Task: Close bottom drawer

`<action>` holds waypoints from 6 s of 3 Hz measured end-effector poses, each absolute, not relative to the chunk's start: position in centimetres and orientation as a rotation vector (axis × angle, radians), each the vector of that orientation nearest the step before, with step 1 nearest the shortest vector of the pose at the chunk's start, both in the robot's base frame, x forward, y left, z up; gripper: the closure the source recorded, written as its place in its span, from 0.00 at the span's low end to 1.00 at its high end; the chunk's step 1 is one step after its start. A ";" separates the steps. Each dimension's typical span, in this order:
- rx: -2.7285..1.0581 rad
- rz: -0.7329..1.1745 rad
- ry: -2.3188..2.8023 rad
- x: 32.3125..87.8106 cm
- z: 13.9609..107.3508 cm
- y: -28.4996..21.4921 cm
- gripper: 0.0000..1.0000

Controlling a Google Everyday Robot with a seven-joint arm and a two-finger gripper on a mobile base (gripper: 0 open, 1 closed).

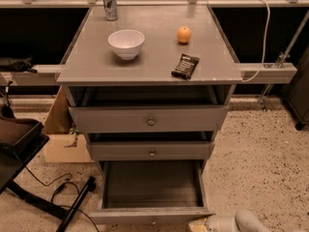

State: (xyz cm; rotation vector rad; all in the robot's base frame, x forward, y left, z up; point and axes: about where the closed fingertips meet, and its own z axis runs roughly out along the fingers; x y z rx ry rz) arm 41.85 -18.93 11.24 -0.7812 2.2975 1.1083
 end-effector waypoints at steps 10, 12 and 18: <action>-0.869 1.057 2.128 57.4 14.1 -15.7 1.00; -0.840 1.008 2.125 61.4 14.9 -16.3 0.97; -0.840 1.009 2.125 61.3 14.9 -16.3 0.18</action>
Offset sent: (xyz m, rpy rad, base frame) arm 0.1267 0.0396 0.0767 0.1013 -0.2140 0.0469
